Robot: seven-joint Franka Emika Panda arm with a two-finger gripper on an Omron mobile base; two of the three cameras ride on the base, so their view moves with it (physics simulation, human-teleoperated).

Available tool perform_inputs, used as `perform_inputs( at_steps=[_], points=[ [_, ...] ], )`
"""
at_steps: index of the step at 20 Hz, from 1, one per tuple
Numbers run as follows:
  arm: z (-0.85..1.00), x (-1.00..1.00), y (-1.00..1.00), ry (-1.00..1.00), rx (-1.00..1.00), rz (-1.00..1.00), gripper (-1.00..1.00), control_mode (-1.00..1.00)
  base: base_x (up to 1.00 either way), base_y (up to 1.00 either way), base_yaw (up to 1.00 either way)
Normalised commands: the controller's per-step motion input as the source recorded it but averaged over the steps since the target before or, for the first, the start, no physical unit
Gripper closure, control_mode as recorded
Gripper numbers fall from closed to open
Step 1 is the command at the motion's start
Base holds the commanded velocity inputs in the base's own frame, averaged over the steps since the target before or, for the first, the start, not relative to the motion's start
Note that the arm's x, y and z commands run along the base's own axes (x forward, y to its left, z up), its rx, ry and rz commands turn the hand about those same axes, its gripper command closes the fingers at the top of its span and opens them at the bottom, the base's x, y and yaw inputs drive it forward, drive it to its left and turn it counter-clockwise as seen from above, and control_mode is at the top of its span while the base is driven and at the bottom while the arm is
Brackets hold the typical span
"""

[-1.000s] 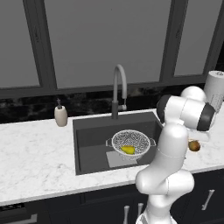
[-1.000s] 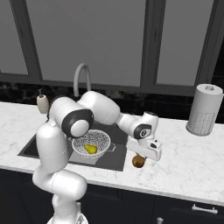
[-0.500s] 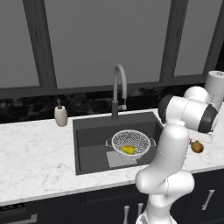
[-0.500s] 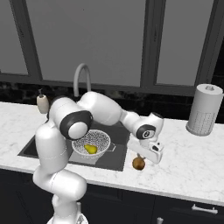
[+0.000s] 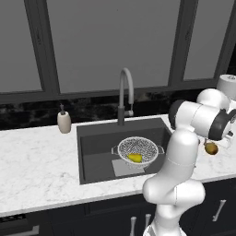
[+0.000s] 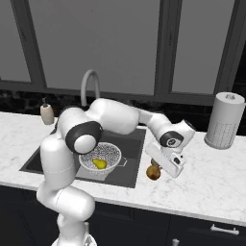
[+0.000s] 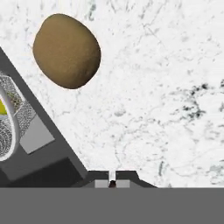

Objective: Put the colander in the sink, put the pear, pear, kiwi in the colander, and turn on the sink faucet and pour water over the colander.

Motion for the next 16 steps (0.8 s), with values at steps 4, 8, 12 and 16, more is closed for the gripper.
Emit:
perform_inputs(
  at_steps=[4,8,12,16],
  points=[
    [0.67,-0.22,-0.12,0.01,0.26,-0.32,1.00,-1.00,0.00,0.00,0.00],
    [0.43,-0.46,0.00,0.06,0.24,-0.48,1.00,-1.00,0.00,0.00,0.00],
    [0.29,-0.39,0.23,0.10,0.17,-0.58,1.00,-1.00,0.00,0.00,0.00],
    [0.19,-0.34,0.50,0.09,0.11,-0.66,1.00,-1.00,0.00,0.00,0.00]
  ],
)
